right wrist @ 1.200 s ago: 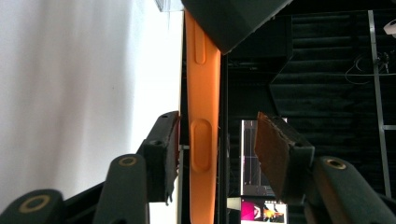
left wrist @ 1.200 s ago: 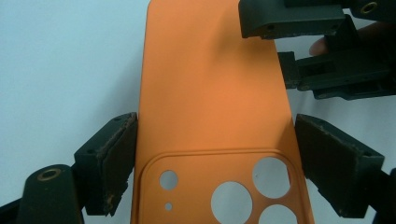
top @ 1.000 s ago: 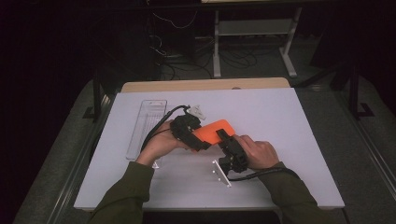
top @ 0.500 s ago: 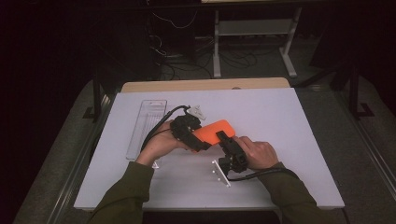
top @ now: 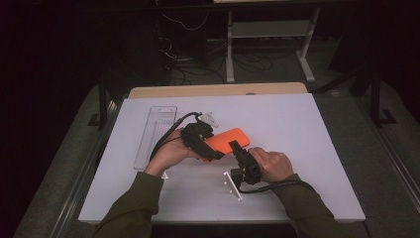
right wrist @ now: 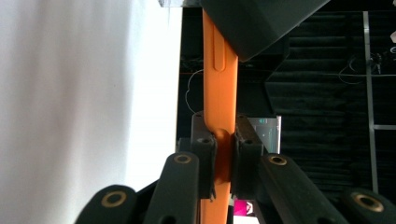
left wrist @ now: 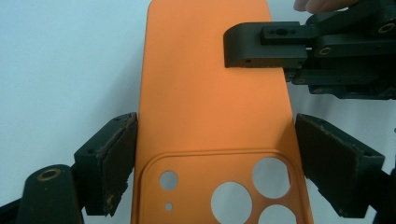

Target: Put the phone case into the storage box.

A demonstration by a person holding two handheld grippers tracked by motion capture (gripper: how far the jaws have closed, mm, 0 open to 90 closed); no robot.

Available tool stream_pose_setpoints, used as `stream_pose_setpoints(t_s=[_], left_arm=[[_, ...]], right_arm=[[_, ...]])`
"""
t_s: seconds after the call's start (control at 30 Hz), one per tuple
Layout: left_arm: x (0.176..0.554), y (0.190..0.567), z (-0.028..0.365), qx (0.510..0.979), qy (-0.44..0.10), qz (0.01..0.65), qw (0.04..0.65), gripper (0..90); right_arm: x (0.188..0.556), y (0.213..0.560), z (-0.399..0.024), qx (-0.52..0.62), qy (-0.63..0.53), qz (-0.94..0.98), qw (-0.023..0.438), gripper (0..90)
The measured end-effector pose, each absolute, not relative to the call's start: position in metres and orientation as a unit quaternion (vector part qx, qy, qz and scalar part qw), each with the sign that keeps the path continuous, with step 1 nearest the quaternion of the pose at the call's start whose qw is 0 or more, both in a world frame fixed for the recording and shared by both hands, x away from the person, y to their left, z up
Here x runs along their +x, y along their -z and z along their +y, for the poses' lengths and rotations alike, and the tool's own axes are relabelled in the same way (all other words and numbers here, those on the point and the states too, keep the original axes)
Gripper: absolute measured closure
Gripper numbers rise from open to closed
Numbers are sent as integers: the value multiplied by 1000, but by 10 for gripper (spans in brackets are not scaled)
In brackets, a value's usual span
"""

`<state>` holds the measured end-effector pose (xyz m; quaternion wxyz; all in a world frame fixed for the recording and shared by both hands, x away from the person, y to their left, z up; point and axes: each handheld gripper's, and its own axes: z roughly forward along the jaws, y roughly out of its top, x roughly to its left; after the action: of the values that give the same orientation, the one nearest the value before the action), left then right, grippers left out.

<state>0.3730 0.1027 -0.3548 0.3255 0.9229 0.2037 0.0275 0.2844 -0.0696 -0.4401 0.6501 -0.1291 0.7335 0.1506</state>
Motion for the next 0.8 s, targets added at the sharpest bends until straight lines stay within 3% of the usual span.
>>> stream_pose_setpoints(t_s=[0.67, 0.8], left_arm=[[374, 355, 108, 913, -6, 204, 352, 151], [374, 355, 108, 907, -8, 209, 365, 115]], right_arm=[[282, 441, -72, -130, -157, 727, 655, 848], [282, 441, -72, -132, -157, 727, 655, 847]])
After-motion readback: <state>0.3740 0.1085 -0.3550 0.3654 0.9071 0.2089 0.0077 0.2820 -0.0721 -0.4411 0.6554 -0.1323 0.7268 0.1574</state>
